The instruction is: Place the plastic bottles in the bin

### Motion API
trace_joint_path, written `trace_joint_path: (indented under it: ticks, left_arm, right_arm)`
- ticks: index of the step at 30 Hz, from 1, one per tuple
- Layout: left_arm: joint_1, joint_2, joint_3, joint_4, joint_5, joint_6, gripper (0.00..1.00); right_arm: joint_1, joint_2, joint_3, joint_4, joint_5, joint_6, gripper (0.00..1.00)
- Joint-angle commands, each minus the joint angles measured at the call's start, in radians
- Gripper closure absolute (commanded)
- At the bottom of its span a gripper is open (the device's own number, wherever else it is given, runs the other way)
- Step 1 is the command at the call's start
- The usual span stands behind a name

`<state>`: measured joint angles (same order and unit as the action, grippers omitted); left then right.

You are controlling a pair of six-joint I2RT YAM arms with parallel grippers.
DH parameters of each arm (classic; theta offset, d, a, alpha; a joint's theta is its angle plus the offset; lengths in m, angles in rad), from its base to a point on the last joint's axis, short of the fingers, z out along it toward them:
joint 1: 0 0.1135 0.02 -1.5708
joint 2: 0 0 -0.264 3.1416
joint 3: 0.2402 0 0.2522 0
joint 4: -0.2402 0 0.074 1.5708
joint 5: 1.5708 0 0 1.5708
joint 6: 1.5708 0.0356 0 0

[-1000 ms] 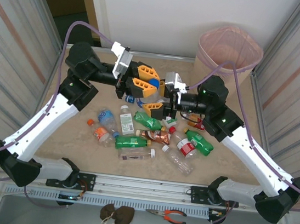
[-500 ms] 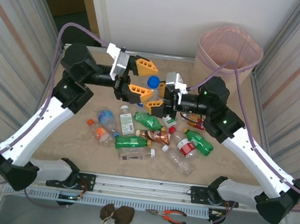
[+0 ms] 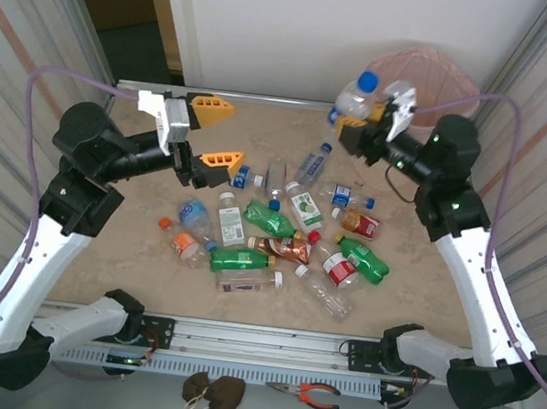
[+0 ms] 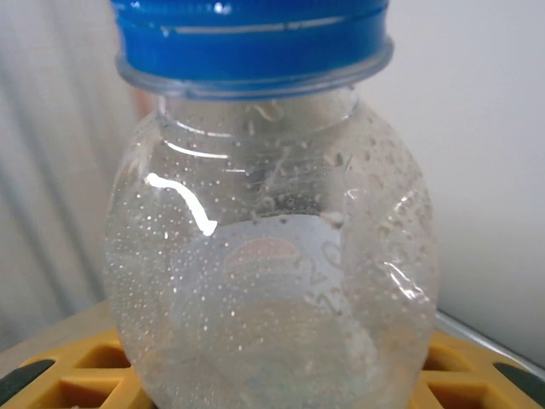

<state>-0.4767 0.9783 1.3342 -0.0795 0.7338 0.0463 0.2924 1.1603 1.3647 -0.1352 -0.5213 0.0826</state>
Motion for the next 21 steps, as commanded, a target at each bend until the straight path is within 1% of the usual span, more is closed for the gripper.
trace_joint_path:
  ticks: [1,5,9,14,21]
  left_arm:
    - [0.006,0.006,-0.033,-0.043,-0.035,0.006,0.22]
    - [0.01,0.009,-0.056,-0.062,-0.043,0.019,0.23]
    - [0.019,0.013,-0.084,-0.065,-0.043,0.02,0.24]
    - [0.034,0.019,-0.129,-0.065,-0.04,0.021,0.25]
    - [0.075,0.03,-0.189,-0.051,-0.024,0.005,0.26]
  right_arm:
    - [-0.103,0.06,0.085,-0.076,0.062,0.052,0.54]
    - [-0.226,0.172,0.177,-0.122,0.067,0.053,0.56]
    - [-0.293,0.316,0.3,-0.191,0.094,0.039,0.57]
    - [-0.313,0.529,0.516,-0.367,0.21,-0.004,0.59]
    - [-0.314,0.872,0.974,-0.71,0.343,0.017,0.62]
